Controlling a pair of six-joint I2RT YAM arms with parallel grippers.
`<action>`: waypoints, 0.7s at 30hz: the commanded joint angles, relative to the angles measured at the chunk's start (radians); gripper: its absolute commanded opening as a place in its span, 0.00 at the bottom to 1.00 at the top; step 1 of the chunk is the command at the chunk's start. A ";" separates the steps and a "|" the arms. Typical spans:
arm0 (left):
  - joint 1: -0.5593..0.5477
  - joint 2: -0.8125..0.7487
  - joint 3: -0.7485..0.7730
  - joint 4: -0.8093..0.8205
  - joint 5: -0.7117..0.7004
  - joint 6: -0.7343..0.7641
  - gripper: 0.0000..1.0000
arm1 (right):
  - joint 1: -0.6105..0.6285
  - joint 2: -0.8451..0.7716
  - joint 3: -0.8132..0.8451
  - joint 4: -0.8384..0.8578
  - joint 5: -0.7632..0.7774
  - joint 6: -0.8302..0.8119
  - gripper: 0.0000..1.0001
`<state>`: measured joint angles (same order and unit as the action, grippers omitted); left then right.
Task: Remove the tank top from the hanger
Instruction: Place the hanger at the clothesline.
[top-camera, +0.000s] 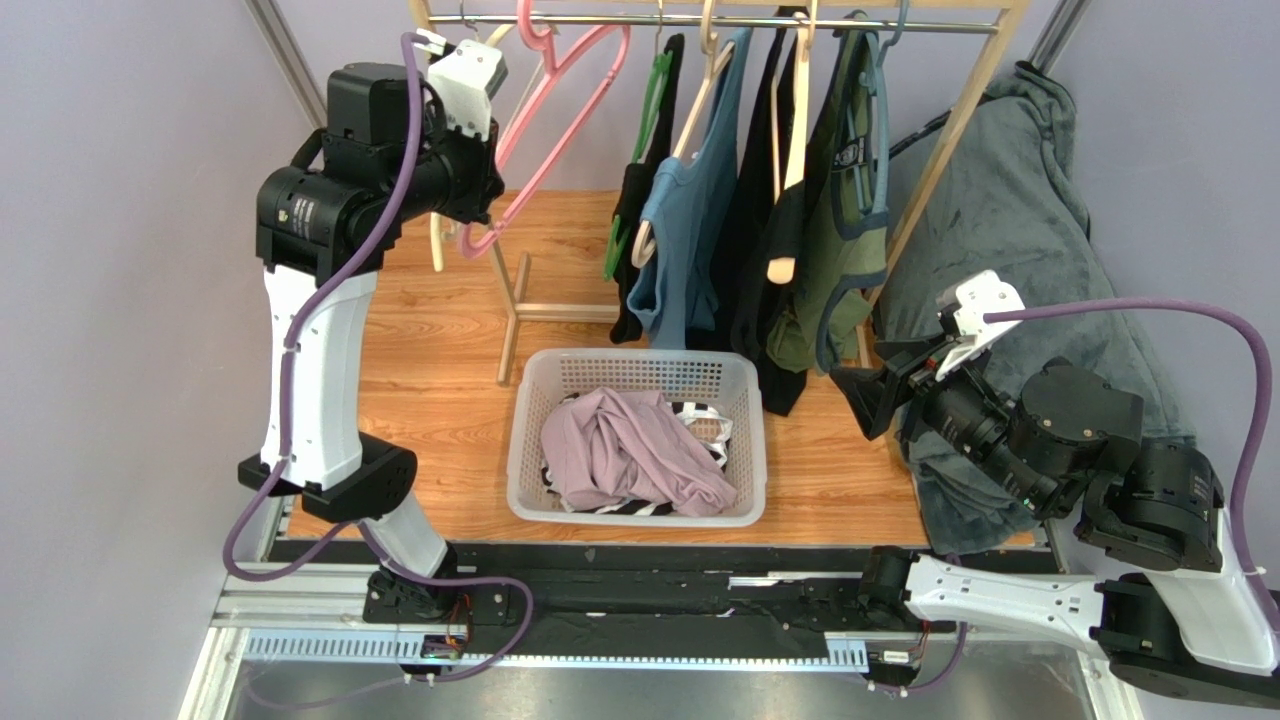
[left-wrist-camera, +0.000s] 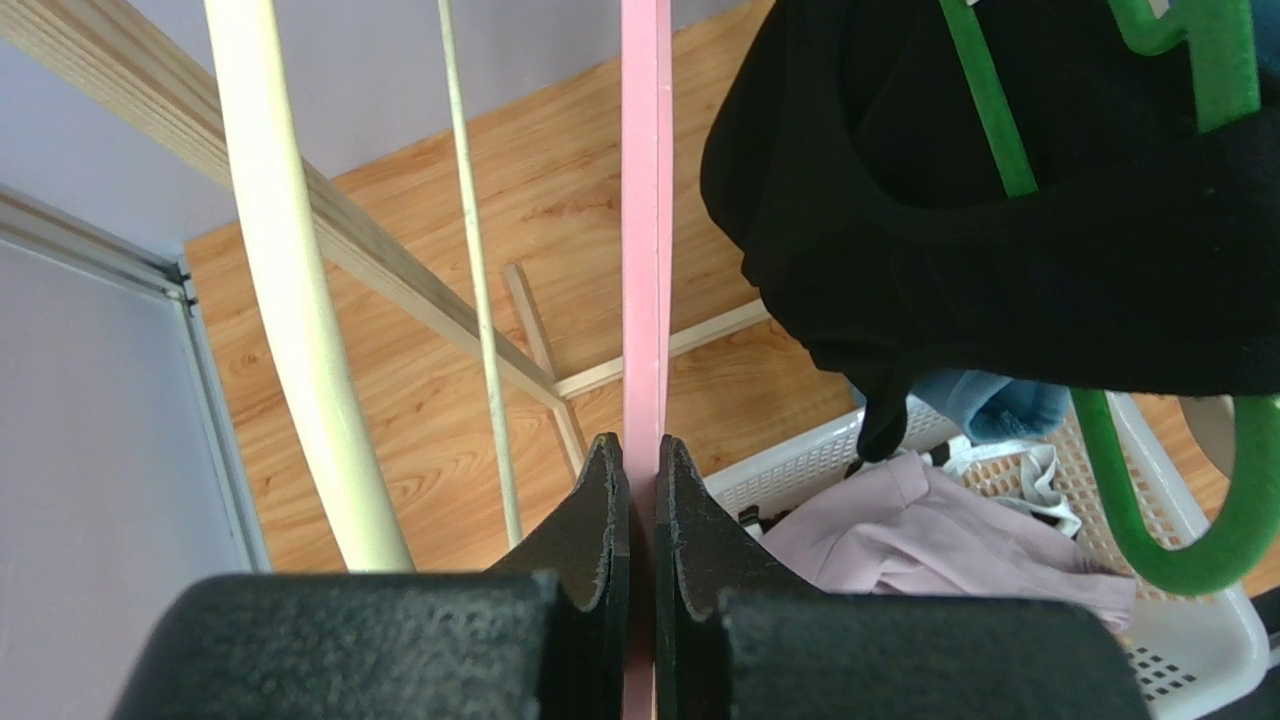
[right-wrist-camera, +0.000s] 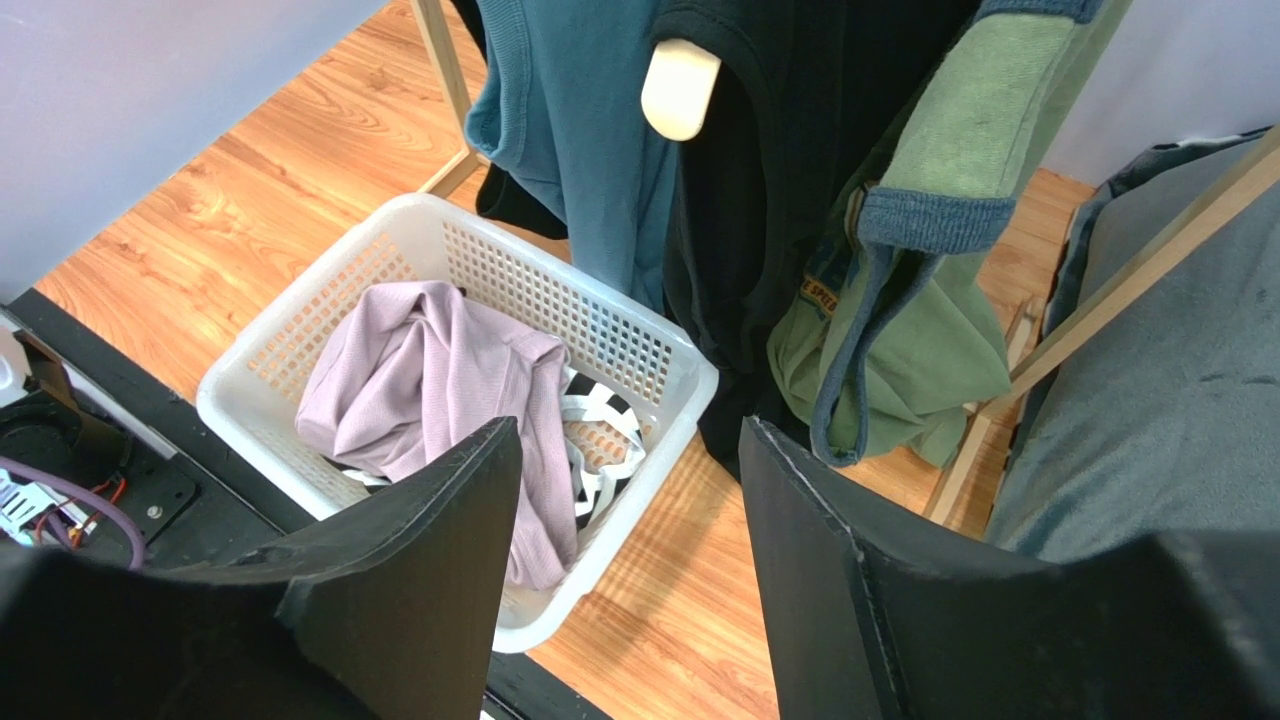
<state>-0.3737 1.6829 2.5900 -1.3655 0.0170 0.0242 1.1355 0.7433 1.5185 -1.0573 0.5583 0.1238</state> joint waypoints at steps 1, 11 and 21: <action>-0.002 0.006 -0.011 0.006 -0.011 -0.003 0.00 | -0.003 -0.002 -0.007 0.031 -0.020 0.020 0.59; -0.002 -0.071 -0.113 0.032 0.027 0.022 0.49 | -0.003 0.001 -0.014 0.037 -0.009 0.017 0.64; -0.005 -0.264 -0.165 0.149 0.170 0.022 0.88 | -0.003 0.004 -0.015 0.062 0.035 0.020 0.68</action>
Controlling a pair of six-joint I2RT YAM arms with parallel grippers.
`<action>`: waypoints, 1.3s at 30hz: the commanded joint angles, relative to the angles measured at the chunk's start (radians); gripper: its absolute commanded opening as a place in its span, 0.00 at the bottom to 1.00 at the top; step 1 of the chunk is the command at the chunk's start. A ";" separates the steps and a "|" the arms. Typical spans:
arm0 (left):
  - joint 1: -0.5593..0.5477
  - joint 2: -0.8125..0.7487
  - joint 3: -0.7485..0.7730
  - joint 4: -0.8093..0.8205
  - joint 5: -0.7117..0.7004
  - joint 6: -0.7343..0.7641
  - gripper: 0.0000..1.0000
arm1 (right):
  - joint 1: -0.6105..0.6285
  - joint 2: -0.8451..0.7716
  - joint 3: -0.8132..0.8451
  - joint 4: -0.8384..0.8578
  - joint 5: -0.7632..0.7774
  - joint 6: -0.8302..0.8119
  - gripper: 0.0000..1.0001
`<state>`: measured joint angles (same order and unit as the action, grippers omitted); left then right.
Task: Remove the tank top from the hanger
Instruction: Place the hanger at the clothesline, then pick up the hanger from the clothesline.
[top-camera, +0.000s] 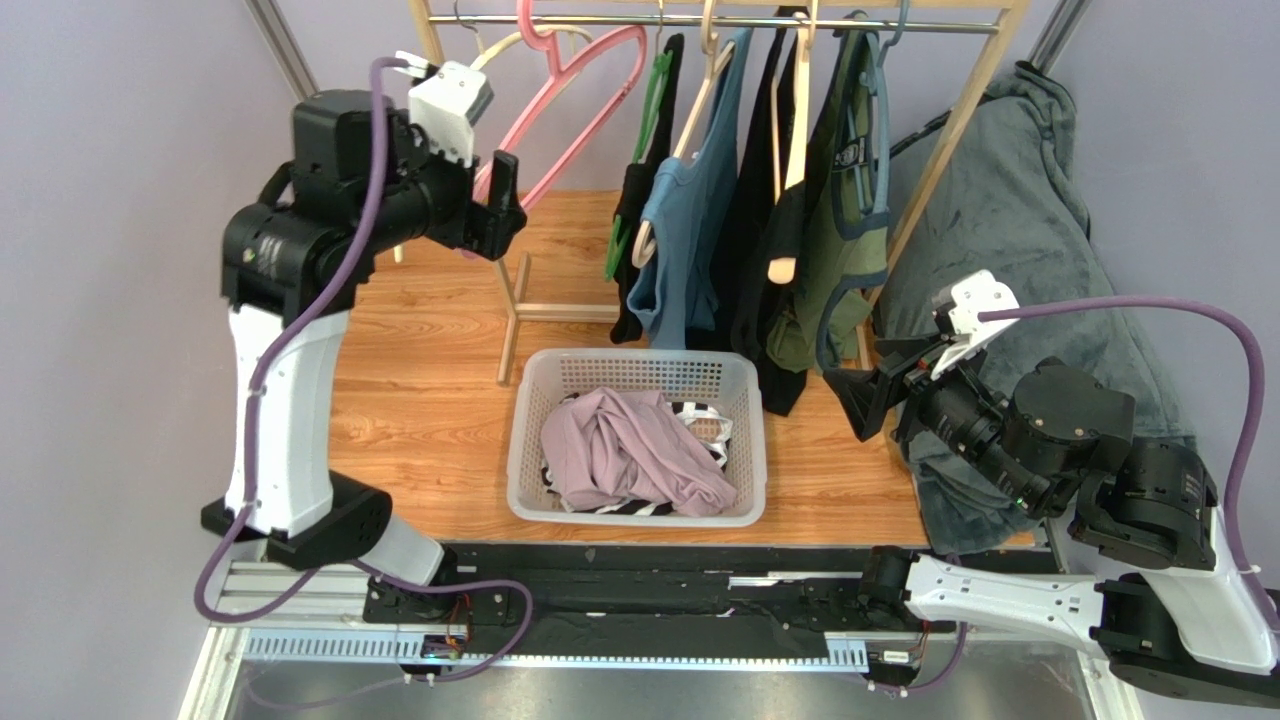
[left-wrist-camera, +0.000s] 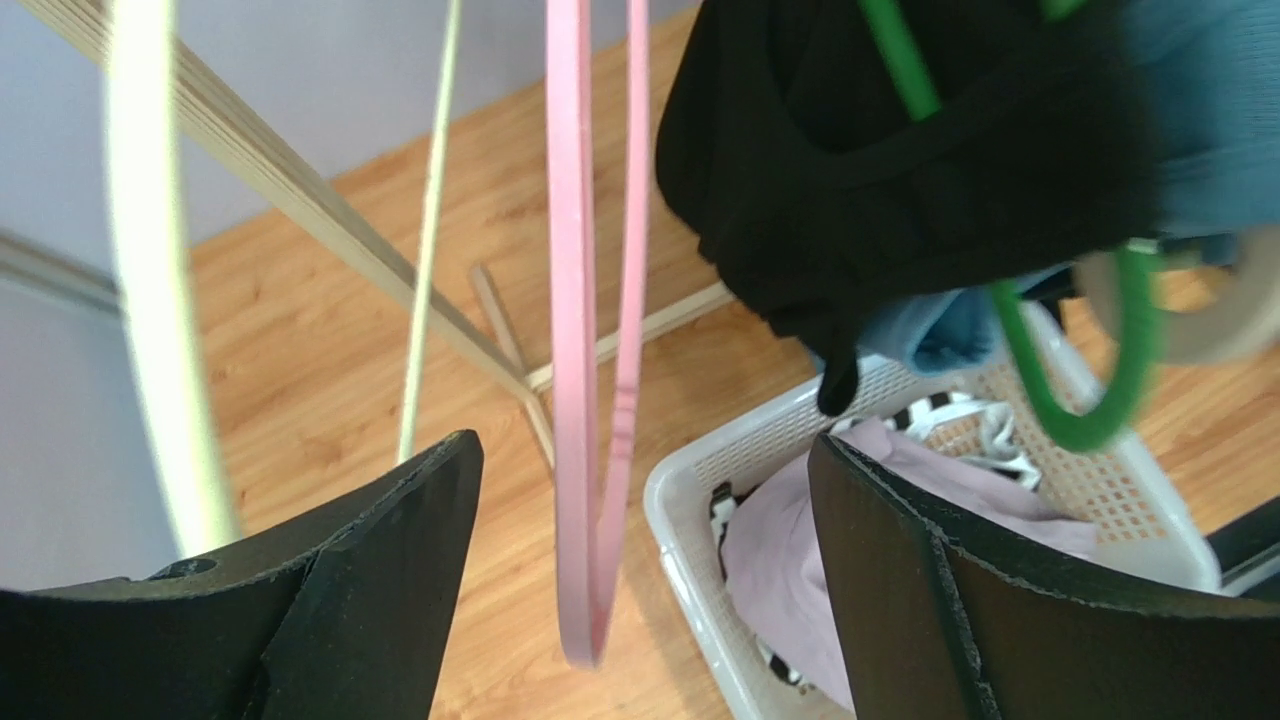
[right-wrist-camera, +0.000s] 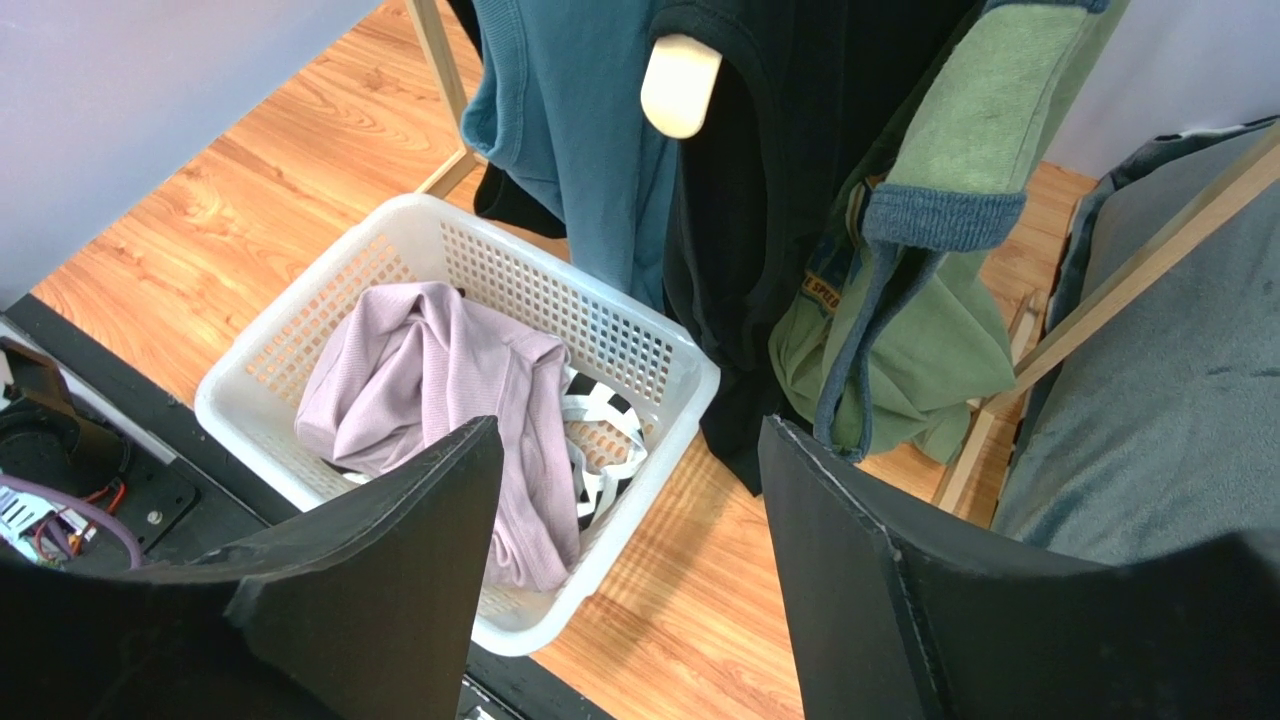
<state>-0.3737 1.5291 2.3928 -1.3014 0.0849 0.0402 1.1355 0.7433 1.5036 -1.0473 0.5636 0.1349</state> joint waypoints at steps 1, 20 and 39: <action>-0.007 -0.121 0.045 0.105 0.175 0.004 0.88 | -0.003 0.005 -0.003 0.053 0.032 0.009 0.68; -0.258 0.060 0.015 0.436 0.069 -0.006 0.93 | -0.002 -0.094 -0.204 0.159 0.062 0.216 0.61; -0.300 0.132 0.015 0.458 -0.068 -0.006 0.94 | -0.003 -0.127 -0.226 0.127 0.022 0.246 0.60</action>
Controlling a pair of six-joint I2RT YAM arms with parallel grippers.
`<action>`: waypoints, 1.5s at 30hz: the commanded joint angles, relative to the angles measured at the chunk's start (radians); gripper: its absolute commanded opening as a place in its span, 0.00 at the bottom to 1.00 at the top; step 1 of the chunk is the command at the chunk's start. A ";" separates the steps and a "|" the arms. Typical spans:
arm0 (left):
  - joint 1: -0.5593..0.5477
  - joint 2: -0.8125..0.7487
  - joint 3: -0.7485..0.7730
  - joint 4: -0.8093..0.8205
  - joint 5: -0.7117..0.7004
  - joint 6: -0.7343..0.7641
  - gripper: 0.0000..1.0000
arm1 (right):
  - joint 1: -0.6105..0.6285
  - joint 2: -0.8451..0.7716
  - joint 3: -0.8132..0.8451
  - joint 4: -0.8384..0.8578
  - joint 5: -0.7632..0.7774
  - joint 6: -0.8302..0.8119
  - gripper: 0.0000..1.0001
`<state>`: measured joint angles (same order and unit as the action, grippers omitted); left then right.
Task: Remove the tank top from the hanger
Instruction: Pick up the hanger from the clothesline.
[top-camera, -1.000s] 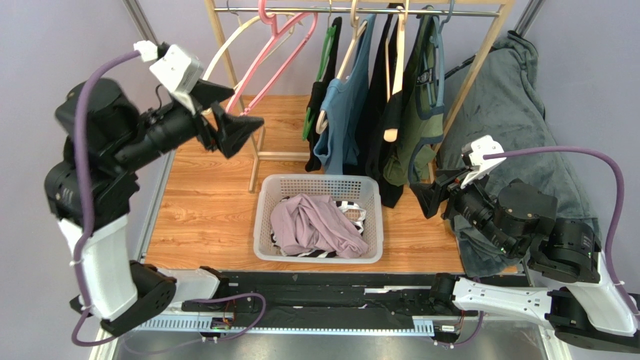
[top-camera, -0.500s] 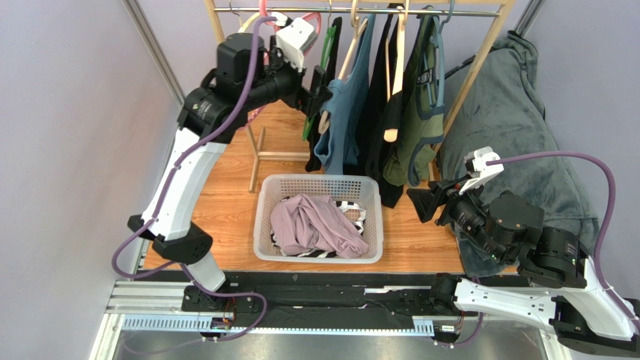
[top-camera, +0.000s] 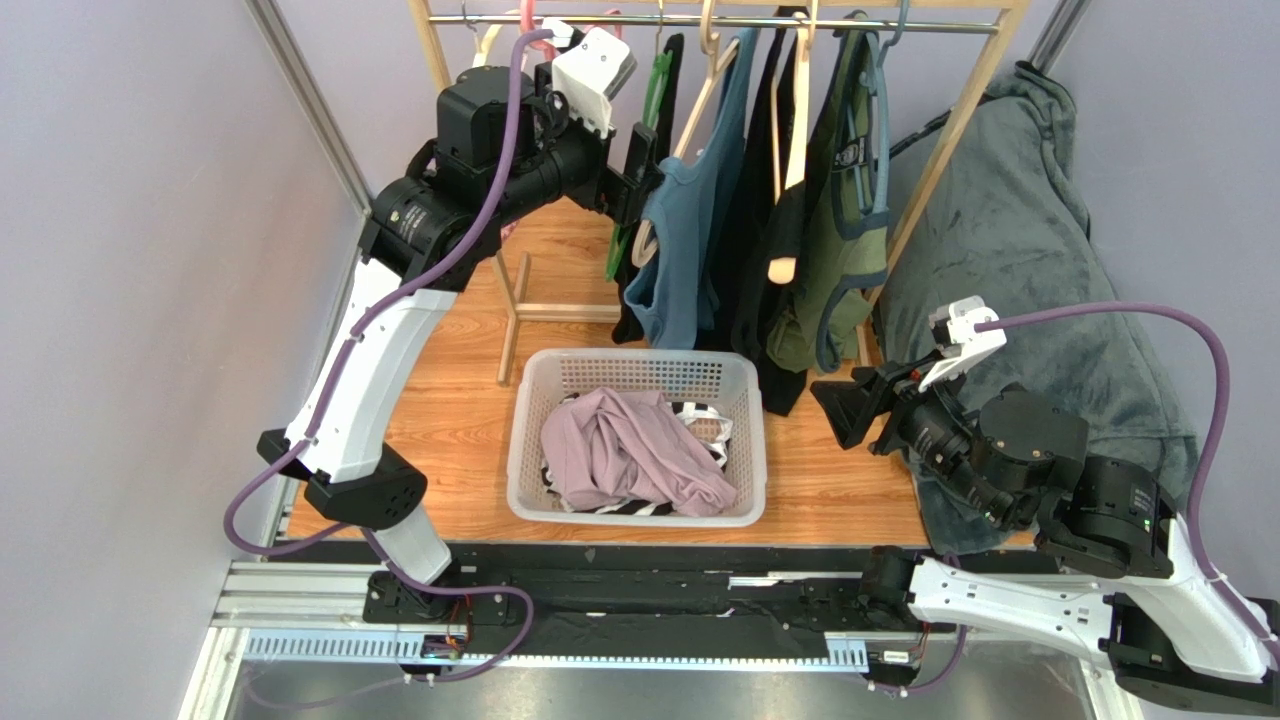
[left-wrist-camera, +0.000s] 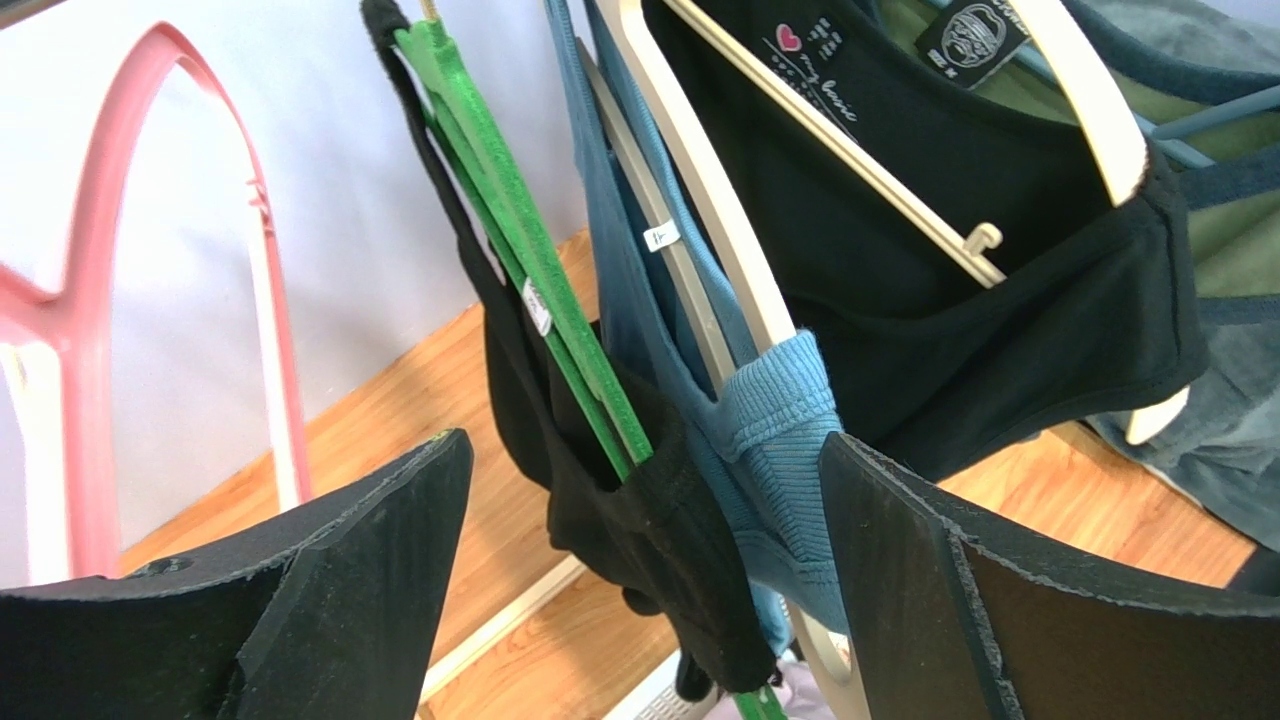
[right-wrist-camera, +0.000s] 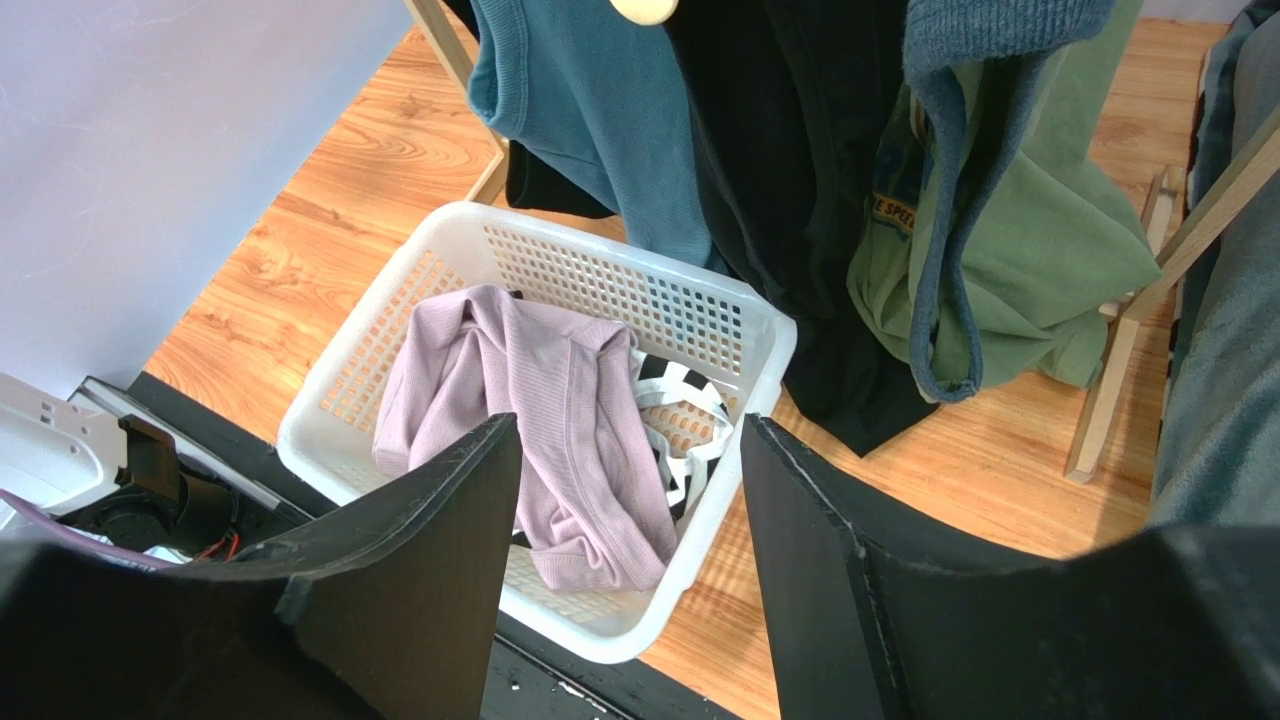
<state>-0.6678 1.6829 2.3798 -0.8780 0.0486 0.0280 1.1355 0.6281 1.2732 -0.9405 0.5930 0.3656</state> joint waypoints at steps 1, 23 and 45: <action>-0.007 -0.025 0.039 0.034 -0.027 0.004 0.95 | -0.003 -0.014 -0.001 0.019 -0.006 0.016 0.60; -0.006 0.083 0.111 0.051 -0.043 -0.051 0.84 | -0.003 -0.019 -0.012 0.014 -0.035 0.067 0.59; -0.012 -0.046 -0.063 0.025 -0.170 0.018 0.81 | -0.003 -0.025 -0.003 -0.018 -0.033 0.085 0.59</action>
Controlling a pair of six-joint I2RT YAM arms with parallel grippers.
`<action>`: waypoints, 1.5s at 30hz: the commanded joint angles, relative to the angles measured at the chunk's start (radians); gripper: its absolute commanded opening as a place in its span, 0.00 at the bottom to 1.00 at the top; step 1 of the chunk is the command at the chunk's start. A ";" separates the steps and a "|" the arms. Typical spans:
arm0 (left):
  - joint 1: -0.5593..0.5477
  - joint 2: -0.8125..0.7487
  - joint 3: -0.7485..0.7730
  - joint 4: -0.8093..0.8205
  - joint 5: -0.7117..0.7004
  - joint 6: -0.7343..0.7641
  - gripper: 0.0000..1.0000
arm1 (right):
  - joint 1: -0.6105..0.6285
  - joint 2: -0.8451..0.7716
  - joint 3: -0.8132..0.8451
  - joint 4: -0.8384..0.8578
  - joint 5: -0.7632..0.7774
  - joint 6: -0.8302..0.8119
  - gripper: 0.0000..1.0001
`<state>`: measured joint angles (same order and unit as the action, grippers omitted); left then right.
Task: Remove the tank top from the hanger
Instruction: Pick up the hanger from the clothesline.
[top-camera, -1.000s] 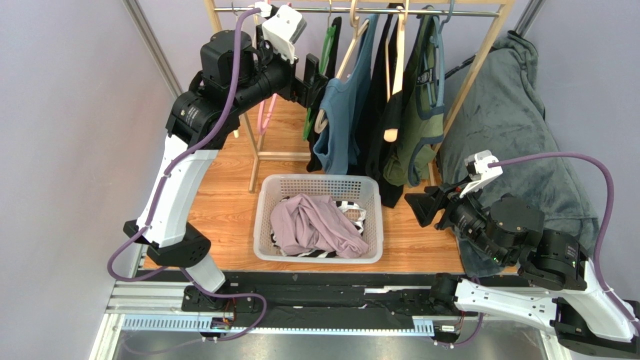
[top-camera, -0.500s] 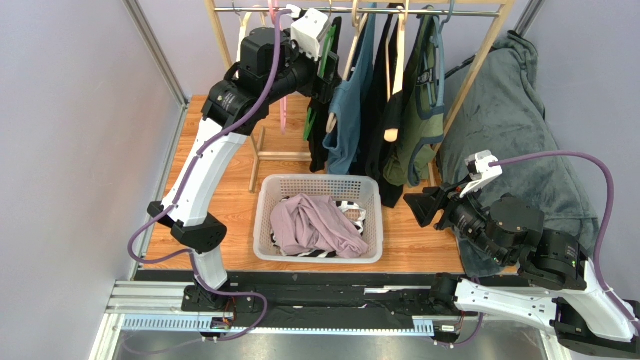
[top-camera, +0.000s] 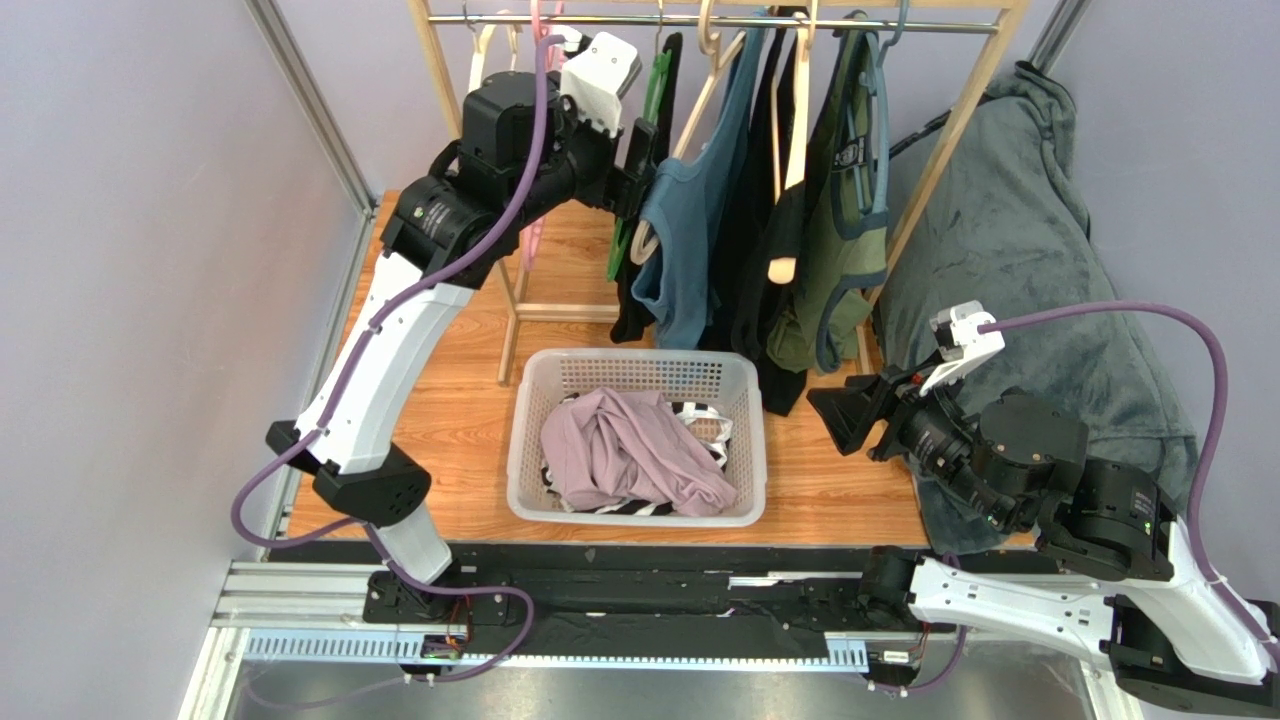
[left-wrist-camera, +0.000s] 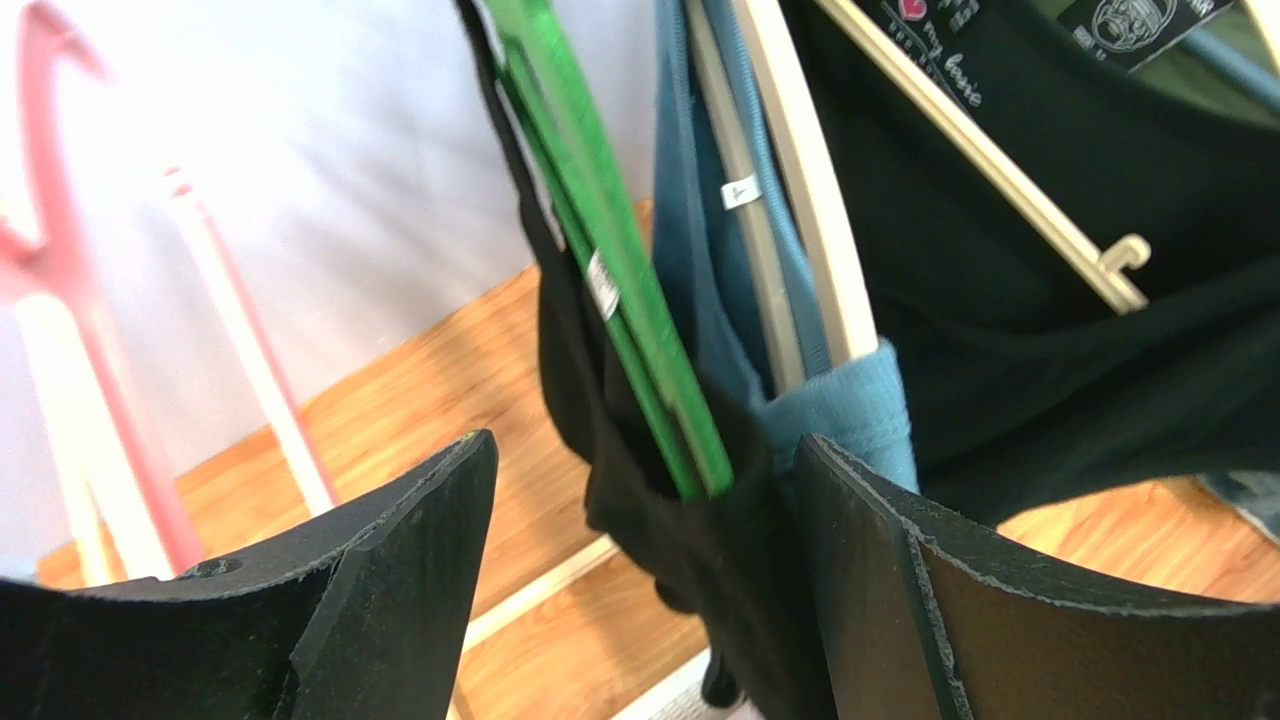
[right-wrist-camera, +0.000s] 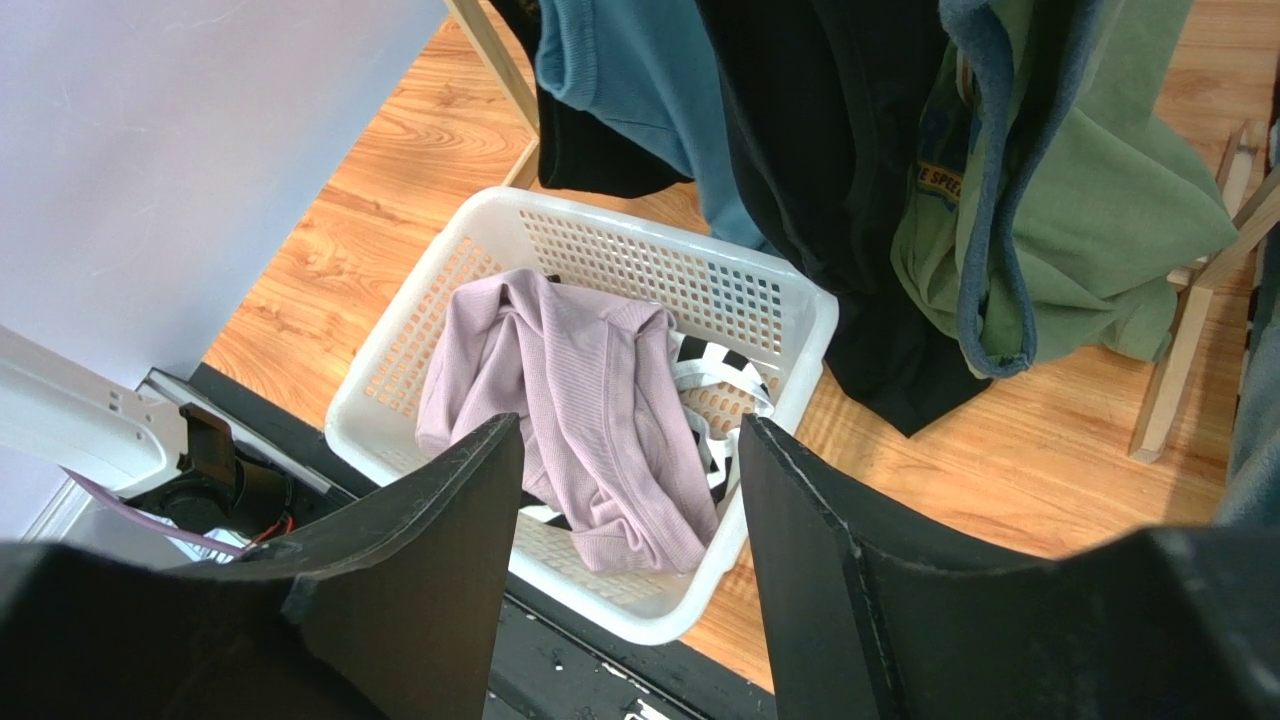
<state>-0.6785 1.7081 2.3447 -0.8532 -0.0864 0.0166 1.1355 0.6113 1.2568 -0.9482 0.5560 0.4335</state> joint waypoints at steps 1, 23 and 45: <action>-0.001 -0.077 -0.041 -0.003 -0.035 0.029 0.81 | -0.003 -0.011 0.012 -0.012 0.004 0.019 0.59; -0.001 -0.059 -0.093 -0.017 0.002 0.017 0.62 | -0.003 -0.030 0.039 -0.041 0.008 0.039 0.58; -0.184 0.103 0.102 -0.017 0.045 0.034 0.06 | -0.002 -0.016 0.087 -0.070 0.033 0.027 0.58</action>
<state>-0.7834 1.7702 2.3875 -0.9100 -0.0509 0.0132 1.1355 0.5934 1.2972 -1.0023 0.5598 0.4557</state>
